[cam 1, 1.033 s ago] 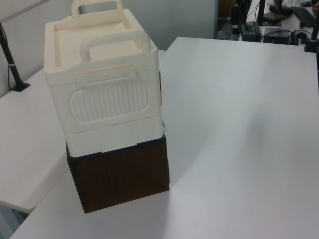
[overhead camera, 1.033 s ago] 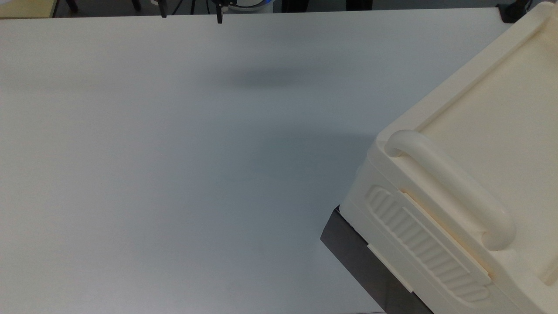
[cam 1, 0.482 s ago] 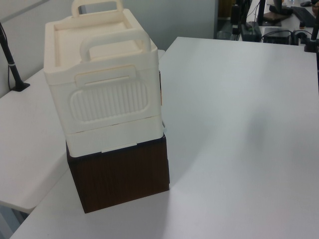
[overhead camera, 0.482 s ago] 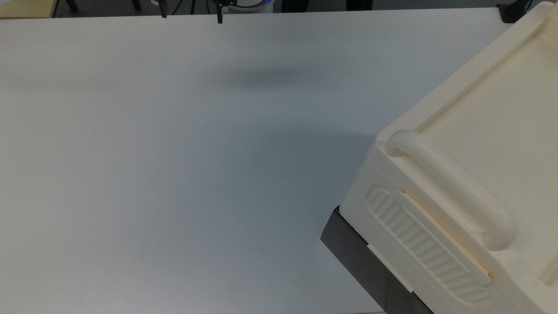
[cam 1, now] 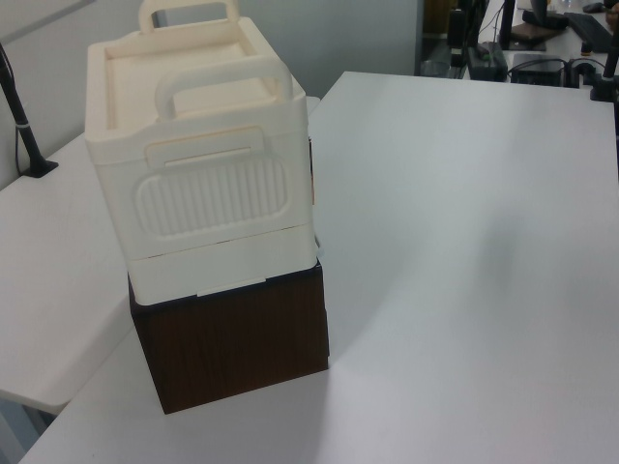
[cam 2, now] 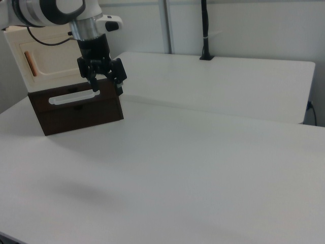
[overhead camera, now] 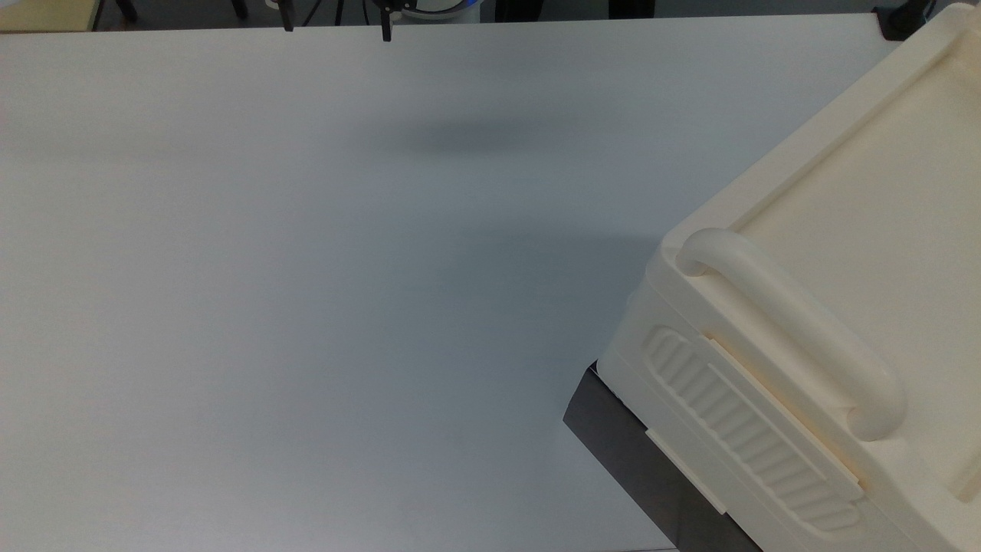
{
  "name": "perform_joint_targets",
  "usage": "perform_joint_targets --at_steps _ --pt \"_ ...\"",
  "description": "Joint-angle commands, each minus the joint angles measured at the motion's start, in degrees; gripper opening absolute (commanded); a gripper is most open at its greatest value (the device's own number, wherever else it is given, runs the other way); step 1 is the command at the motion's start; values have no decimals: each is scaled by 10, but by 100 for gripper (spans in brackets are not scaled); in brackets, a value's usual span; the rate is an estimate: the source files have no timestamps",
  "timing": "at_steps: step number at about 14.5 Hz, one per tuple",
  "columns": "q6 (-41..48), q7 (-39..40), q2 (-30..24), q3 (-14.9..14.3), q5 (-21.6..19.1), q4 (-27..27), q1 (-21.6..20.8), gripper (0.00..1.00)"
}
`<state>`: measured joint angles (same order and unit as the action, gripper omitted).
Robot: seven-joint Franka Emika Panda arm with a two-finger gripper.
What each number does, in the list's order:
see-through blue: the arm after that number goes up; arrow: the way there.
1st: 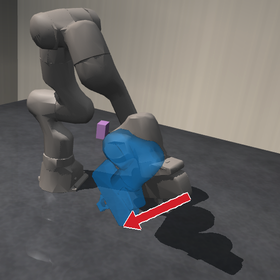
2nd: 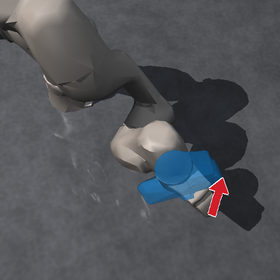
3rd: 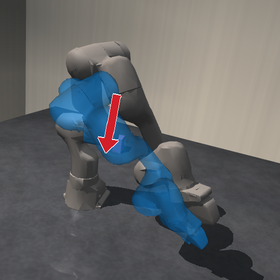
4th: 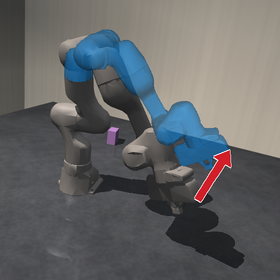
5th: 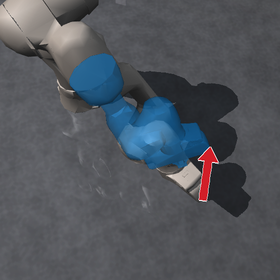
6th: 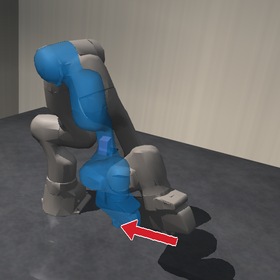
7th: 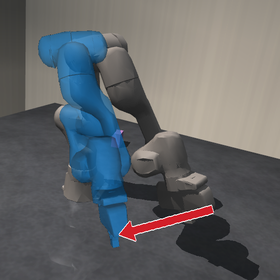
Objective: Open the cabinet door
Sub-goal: 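Move the gripper toward the cream box's door edge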
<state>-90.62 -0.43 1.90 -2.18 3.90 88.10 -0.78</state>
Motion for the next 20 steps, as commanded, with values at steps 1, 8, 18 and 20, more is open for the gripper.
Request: perform_joint_targets --at_steps 1,8,18,20 --pt "1 1 -3 4 1 13 -4 100" --pt "-12 -1 8 10 0 -20 -66 100" --pt "-185 -35 24 10 -3 -42 -205 100" --pt "-215 -34 30 10 -3 -43 -230 100"
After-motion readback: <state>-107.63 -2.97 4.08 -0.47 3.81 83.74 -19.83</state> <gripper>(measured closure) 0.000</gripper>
